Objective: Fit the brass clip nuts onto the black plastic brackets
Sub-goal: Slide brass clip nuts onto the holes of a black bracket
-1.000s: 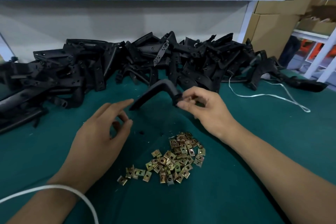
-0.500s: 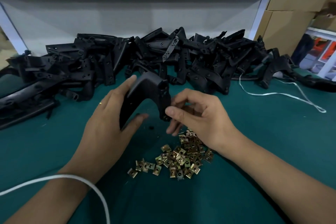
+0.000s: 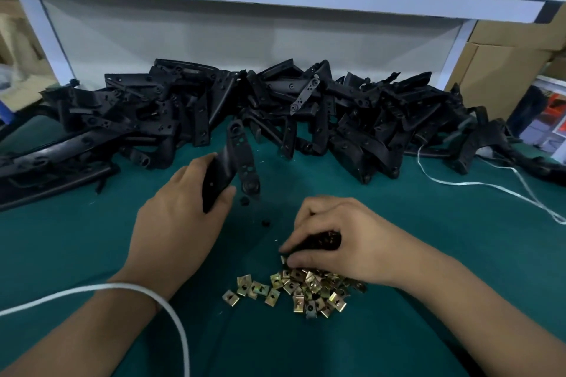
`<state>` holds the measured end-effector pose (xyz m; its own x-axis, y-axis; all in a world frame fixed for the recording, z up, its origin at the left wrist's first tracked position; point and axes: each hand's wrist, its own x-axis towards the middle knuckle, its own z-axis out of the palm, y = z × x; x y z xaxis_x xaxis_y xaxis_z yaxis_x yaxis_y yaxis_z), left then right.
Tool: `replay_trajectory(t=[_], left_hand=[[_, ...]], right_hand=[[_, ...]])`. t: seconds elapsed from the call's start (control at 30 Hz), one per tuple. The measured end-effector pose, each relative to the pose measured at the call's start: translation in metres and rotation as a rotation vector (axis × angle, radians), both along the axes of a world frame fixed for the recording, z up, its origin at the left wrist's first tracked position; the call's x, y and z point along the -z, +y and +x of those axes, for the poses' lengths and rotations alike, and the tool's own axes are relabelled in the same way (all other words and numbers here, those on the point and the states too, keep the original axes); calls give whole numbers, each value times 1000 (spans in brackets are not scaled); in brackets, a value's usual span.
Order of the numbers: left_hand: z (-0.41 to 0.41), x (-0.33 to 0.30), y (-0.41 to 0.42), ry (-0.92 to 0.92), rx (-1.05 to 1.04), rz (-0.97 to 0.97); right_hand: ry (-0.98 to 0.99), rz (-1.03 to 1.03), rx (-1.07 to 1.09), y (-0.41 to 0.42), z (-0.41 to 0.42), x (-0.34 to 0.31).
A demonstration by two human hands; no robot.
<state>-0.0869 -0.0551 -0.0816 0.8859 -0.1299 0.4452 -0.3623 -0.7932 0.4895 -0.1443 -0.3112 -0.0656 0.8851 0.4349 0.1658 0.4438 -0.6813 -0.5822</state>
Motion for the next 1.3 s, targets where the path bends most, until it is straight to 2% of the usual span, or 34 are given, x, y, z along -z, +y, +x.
replay_trajectory(t=[0.1, 0.2, 0.33, 0.63, 0.77, 1.3], left_hand=[[1, 0, -1, 3, -3, 42], [1, -1, 0, 19, 10, 35], [1, -1, 1, 20, 44, 17], [-4, -7, 1, 24, 112, 66], [-5, -9, 0, 21, 143, 87], [-6, -7, -1, -2, 172, 112]], right_hand=[[15, -18, -16, 2, 0, -4], [79, 47, -19, 5, -3, -3], [180, 255, -5, 3, -6, -2], [243, 651, 57, -1, 4, -1], [221, 713, 80, -1, 7, 1], [83, 749, 217, -4, 10, -2]])
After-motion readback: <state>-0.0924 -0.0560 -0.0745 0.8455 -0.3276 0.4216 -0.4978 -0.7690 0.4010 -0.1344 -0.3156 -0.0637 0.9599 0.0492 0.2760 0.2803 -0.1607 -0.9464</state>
